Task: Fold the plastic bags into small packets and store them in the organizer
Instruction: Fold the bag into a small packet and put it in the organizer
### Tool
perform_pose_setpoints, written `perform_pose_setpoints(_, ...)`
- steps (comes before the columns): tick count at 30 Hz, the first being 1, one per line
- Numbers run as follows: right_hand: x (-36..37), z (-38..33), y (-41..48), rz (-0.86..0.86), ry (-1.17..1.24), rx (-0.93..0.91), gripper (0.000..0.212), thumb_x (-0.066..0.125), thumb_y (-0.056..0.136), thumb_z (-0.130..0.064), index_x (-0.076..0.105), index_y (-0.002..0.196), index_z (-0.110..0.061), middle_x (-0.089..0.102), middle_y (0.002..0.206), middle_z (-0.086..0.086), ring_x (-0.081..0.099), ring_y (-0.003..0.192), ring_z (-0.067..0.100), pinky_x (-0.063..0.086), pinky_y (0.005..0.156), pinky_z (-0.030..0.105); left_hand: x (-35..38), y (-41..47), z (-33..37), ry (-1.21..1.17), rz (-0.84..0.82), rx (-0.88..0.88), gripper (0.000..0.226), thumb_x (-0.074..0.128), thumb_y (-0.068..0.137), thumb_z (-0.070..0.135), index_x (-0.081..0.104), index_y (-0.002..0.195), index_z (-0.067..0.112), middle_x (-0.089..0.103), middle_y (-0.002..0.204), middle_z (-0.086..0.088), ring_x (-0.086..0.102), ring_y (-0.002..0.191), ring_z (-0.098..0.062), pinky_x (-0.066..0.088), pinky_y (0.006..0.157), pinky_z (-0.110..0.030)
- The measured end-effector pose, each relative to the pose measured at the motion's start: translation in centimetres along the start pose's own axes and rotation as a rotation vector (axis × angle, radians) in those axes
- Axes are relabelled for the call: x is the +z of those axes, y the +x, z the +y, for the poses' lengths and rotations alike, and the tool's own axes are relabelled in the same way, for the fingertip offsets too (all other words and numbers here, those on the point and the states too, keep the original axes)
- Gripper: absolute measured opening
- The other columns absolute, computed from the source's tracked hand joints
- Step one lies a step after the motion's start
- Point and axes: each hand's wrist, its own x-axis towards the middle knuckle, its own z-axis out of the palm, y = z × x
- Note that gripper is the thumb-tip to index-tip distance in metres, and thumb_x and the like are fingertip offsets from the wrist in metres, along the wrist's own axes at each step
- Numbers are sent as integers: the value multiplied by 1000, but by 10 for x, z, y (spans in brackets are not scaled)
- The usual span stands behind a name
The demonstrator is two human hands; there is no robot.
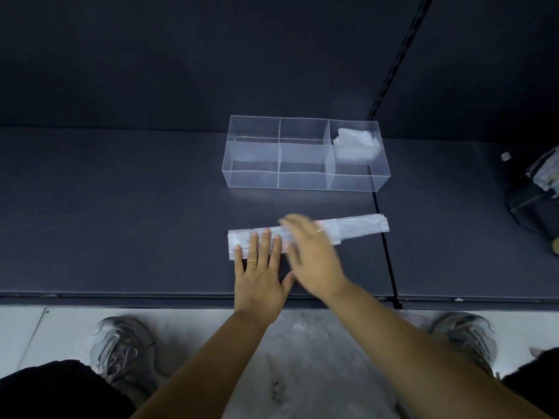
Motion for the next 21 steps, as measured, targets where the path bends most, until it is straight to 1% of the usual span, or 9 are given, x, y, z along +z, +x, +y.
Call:
perform_pose_setpoints(2,18,-1,-8,-245,-34,-52,50,33,103,-28,26,150,-16,22,159,1,11,147,12,0,120,27,0,0,-1,2,-8,-2,69,-11,87,52,-27,144,16,-28,156,-6,-32,139,-29,-11,114,-56)
perform_pose_setpoints(4,23,20,-12,-310,-165,-6,56,21,103,-41,7,153,-19,0,161,-5,-11,146,6,-11,119,29,-1,0,-1,-20,5,-17,72,-13,86,57,-26,145,19,-28,155,-4,-28,142,-30,-12,114,-57)
perform_pose_setpoints(6,14,48,-13,-308,-261,51,64,15,99,-50,-2,153,-20,-13,158,-9,-18,144,6,-14,118,32,-2,0,0,-37,22,-21,77,-17,82,63,-22,146,21,-27,155,-2,-22,144,-32,-13,114,-57)
perform_pose_setpoints(8,-2,77,-13,-287,-318,110,69,12,96,-55,-5,152,-20,-17,155,-10,-20,143,5,-15,117,31,-2,0,0,-32,40,-18,79,-17,82,65,-18,148,22,-21,157,-2,-18,145,-33,-12,114,-57)
perform_pose_setpoints(13,-40,130,-7,-257,-337,212,59,25,103,-39,5,153,-15,-3,161,-3,-6,147,9,-10,117,28,2,1,-1,-26,70,-20,78,-18,81,65,-21,147,23,-16,160,-2,-18,145,-32,-9,115,-57)
perform_pose_setpoints(16,-55,137,4,-138,-226,265,51,43,101,-26,30,149,-15,23,157,0,18,144,19,8,116,33,3,1,-2,-26,74,-23,77,-18,83,66,-21,147,23,-14,160,-3,-16,145,-32,-11,115,-56)
perform_pose_setpoints(18,-63,135,15,-97,-237,311,41,53,96,-25,47,135,-17,46,137,3,36,130,25,23,105,37,2,1,-2,-12,67,-23,77,-19,83,66,-22,146,23,-14,160,-3,-16,145,-32,-11,114,-56)
perform_pose_setpoints(20,-71,131,25,-174,-299,358,26,55,94,-28,53,119,-20,63,105,0,49,111,23,26,92,35,1,1,-2,1,53,-23,76,-22,82,66,-26,144,23,-17,159,-3,-16,145,-33,-11,114,-57)
perform_pose_setpoints(21,-75,130,28,-225,-305,387,15,54,95,-29,54,108,-22,66,88,-3,55,101,21,26,90,34,2,1,-3,2,52,-22,76,-22,81,66,-28,143,23,-19,159,-2,-16,145,-33,-11,114,-57)
